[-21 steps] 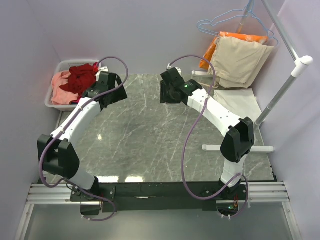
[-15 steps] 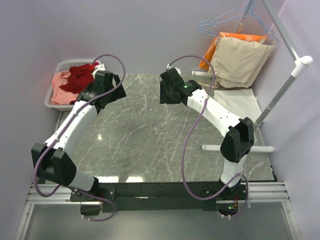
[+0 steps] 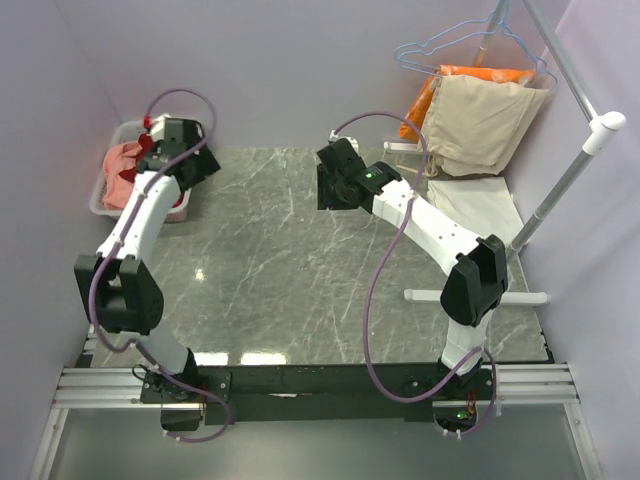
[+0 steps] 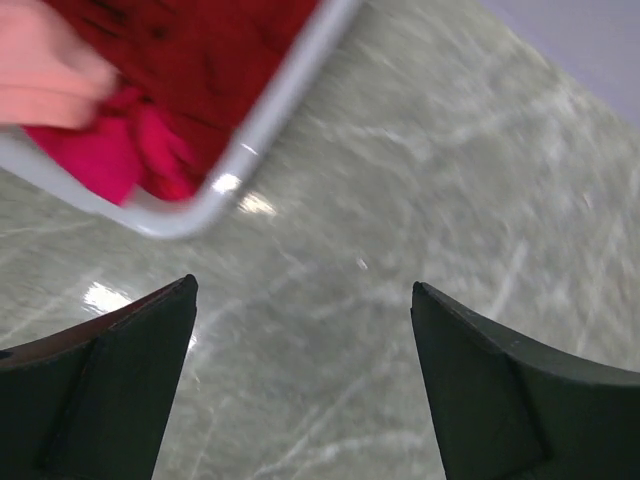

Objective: Fold and stack the t-shirts
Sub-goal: Grab the tshirt from the pile, then move the tshirt to the center of the board, then flatten the tshirt out

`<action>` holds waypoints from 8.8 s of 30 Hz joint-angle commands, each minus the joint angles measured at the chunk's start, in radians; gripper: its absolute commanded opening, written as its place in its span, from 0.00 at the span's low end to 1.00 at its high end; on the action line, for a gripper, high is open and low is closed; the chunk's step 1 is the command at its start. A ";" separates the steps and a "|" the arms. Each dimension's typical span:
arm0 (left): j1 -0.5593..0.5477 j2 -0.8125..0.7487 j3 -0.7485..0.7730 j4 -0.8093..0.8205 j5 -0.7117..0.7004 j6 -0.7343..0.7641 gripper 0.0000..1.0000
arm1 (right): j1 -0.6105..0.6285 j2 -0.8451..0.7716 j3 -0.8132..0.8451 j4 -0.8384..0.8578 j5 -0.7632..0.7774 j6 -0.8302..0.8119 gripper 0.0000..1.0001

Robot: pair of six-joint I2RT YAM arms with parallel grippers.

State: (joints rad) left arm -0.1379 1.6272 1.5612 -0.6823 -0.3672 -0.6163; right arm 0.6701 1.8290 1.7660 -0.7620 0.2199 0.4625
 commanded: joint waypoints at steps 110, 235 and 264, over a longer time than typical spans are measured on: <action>-0.109 -0.253 -0.110 0.116 0.100 -0.082 0.01 | 0.052 0.117 -0.195 0.136 -0.301 -0.073 0.54; -0.189 0.190 0.077 0.190 -0.053 0.049 0.99 | -0.414 0.128 -0.117 0.085 0.435 0.417 0.64; -0.385 -0.420 -0.714 -0.260 0.231 -0.370 0.71 | -0.388 0.078 -0.226 0.093 0.214 0.341 0.55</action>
State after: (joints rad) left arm -0.5190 1.2343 0.8898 -0.9337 -0.2108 -0.9302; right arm 0.2699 1.9209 1.5265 -0.6682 0.4305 0.8116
